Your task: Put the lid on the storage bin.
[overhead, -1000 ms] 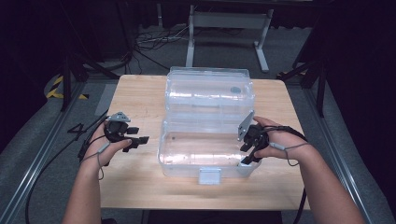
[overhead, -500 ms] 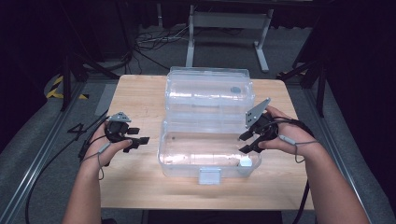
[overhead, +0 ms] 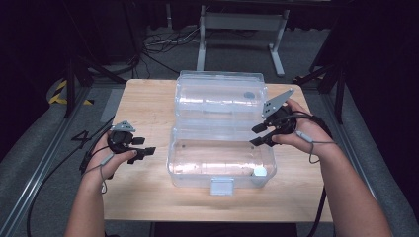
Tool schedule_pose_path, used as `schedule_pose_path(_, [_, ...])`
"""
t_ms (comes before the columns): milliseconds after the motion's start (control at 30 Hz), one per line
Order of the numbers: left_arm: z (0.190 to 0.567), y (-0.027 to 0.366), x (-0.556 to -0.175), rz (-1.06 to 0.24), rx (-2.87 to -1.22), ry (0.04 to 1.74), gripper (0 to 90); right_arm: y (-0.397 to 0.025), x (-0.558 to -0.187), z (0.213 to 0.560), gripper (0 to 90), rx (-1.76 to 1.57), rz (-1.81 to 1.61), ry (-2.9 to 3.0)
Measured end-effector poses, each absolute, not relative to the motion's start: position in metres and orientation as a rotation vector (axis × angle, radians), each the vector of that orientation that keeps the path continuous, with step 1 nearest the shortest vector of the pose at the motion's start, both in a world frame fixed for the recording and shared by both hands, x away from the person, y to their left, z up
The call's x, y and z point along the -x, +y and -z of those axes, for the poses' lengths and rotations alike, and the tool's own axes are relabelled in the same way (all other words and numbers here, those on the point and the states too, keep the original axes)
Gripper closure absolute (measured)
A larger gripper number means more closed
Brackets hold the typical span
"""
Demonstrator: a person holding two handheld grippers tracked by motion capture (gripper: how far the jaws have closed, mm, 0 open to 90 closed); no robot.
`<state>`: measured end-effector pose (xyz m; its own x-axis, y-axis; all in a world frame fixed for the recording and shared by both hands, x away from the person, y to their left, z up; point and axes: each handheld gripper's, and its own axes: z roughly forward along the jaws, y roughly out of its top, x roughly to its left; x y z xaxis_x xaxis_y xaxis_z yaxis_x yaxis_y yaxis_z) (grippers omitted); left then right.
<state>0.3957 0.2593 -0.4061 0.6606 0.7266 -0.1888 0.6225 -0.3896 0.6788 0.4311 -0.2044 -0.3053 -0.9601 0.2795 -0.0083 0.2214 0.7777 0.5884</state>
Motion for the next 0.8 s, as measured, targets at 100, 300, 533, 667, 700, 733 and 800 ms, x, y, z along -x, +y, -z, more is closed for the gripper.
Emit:
schedule_pose_path(100, [0.406, 0.26, -0.394, -0.176, -2.125, 1.037, 36.9, -0.204, -0.436, 0.301, 51.6, -0.435, -0.952, 2.838])
schedule_pose_path(300, [0.408, 0.262, -0.389, -0.167, -2.117, 1.04, 36.9, -0.203, -0.449, 0.293, 51.6, -0.505, -1.004, 2.777])
schedule_pose_path(533, [0.409, 0.261, -0.385, -0.151, -2.114, 1.032, 36.9, -0.195, -0.461, 0.283, 52.0, -0.521, -1.068, 2.716])
schedule_pose_path(667, [0.409, 0.261, -0.385, -0.148, -2.112, 1.034, 36.9, -0.191, -0.469, 0.279, 52.0, -0.539, -1.101, 2.682])
schedule_pose_path(700, [0.409, 0.261, -0.385, -0.148, -2.112, 1.033, 36.9, -0.19, -0.472, 0.279, 51.9, -0.546, -1.108, 2.673])
schedule_pose_path(733, [0.409, 0.261, -0.385, -0.149, -2.114, 1.029, 36.9, -0.189, -0.474, 0.278, 51.5, -0.542, -1.111, 2.669])
schedule_pose_path(800, [0.408, 0.261, -0.385, -0.148, -2.116, 1.026, 36.9, -0.187, -0.477, 0.278, 49.6, -0.546, -1.113, 2.654])
